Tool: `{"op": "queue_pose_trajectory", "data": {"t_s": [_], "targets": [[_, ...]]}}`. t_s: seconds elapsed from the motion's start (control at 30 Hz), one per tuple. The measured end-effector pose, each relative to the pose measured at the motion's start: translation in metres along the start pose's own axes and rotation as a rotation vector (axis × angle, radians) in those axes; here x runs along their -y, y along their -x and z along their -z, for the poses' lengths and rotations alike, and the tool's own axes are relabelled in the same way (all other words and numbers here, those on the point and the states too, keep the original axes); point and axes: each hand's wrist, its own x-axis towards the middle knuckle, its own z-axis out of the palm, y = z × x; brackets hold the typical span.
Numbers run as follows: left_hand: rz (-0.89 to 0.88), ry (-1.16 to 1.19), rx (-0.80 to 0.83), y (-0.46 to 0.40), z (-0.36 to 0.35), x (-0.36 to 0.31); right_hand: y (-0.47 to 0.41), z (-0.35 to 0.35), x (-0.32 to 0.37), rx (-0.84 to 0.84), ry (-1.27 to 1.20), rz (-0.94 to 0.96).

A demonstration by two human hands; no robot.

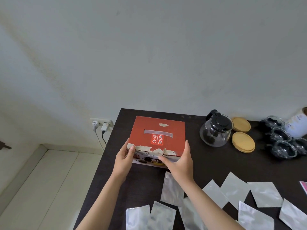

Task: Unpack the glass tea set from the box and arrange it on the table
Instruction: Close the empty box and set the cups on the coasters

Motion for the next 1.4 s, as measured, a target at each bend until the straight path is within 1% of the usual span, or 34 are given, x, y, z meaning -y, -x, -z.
{"op": "queue_pose_trajectory", "data": {"t_s": [0.17,0.43,0.57,0.7,0.83,0.9,1.0,1.07,1.13,1.2,1.27,1.33,1.4], "targets": [[-0.024,-0.015,0.022,-0.017,-0.010,-0.009,-0.024,0.006,0.000,-0.008,-0.020,0.020],[-0.055,-0.045,0.098,-0.087,-0.053,-0.034,-0.111,0.030,0.010,-0.004,0.000,0.060],[-0.047,-0.066,0.098,-0.113,-0.070,-0.037,-0.145,0.035,0.011,0.030,0.016,0.053],[-0.027,-0.103,0.049,-0.128,-0.078,-0.033,-0.163,0.031,0.003,0.063,0.035,0.052],[-0.005,-0.146,-0.008,-0.137,-0.084,-0.035,-0.169,0.029,0.002,0.053,0.068,0.058],[0.055,-0.136,-0.052,-0.135,-0.088,-0.035,-0.168,0.030,0.003,0.048,0.088,0.058],[0.202,-0.117,-0.149,-0.122,-0.096,-0.027,-0.157,0.031,0.002,0.027,0.134,0.031],[0.274,-0.168,-0.166,-0.101,-0.107,-0.021,-0.141,0.036,-0.004,-0.019,0.178,0.117],[0.256,-0.245,-0.148,-0.076,-0.125,-0.016,-0.120,0.047,-0.020,-0.035,0.230,0.268],[0.197,-0.391,-0.063,-0.052,-0.146,-0.007,-0.097,0.064,-0.042,-0.008,0.285,0.380],[0.141,-0.559,0.049,-0.032,-0.169,0.003,-0.078,0.085,-0.069,0.000,0.372,0.446],[0.068,-0.720,0.154,-0.018,-0.194,0.011,-0.067,0.111,-0.093,-0.028,0.432,0.446],[0.001,-0.872,0.232,-0.010,-0.219,0.018,-0.067,0.141,-0.111,-0.063,0.462,0.362]]}}
